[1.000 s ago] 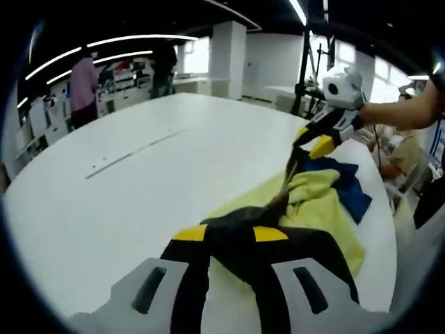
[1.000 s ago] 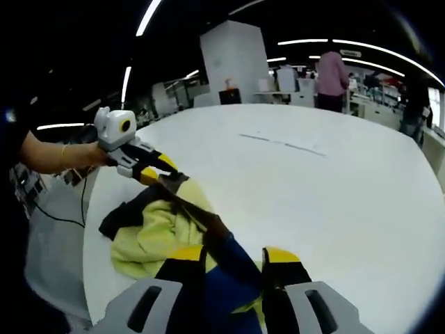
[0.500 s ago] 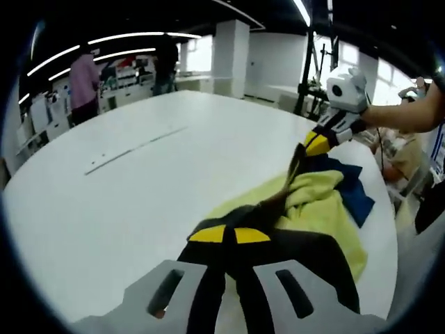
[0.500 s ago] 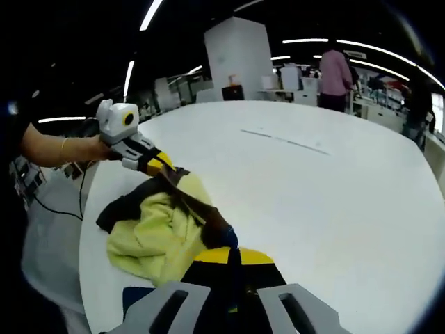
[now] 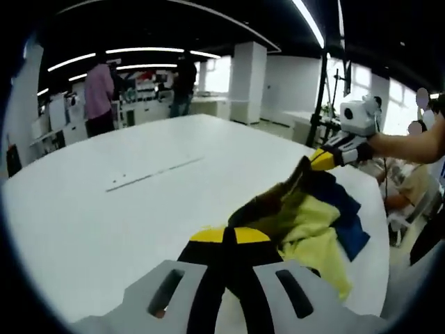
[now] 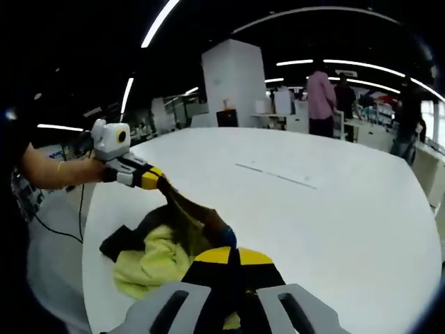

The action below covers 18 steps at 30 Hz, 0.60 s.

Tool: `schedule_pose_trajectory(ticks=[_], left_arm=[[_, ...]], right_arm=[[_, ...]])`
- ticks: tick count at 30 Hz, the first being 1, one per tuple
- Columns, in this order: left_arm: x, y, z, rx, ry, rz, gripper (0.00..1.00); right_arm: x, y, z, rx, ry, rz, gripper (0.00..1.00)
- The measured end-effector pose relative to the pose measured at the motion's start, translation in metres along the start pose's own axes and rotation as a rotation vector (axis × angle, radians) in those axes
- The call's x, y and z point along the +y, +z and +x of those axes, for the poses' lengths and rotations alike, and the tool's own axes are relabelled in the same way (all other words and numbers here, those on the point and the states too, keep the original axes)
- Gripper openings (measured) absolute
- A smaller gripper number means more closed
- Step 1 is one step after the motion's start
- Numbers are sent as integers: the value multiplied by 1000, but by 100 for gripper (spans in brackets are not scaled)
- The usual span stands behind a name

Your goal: Fold the garment on the visible template until the final outline fits inside the template.

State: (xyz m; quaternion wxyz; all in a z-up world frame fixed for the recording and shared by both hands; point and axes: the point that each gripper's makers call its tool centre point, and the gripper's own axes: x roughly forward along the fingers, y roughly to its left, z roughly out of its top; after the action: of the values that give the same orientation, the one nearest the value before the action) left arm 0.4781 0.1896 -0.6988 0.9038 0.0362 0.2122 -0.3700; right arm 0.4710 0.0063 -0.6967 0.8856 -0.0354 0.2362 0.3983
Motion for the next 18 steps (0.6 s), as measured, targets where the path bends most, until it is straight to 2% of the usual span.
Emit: schedule_pose_trajectory(ticks=[2, 4, 7, 11, 13, 14, 18], left_arm=[[-1, 12, -1, -35, 1, -18, 0], [-3, 23, -3, -70, -6, -53, 0], [-6, 37, -4, -108, -8, -79, 0], [0, 52, -5, -133, 49, -79, 0], [4, 60, -5, -127, 89, -36, 0], [4, 67, -5, -145, 104, -20, 0], [8, 83, -4, -193, 126, -69, 0]], right_arm=[[-2, 8, -1, -12, -16, -14, 0], [-9, 16, -1, -15, -68, -80, 0], [-13, 22, 1, -6, -100, -118, 0], [-18, 38, 4, -45, -137, -112, 0], [-22, 47, 4, -72, -173, -105, 0], [-23, 51, 5, -80, -180, -103, 0], [-28, 67, 9, -115, -210, -97, 0]])
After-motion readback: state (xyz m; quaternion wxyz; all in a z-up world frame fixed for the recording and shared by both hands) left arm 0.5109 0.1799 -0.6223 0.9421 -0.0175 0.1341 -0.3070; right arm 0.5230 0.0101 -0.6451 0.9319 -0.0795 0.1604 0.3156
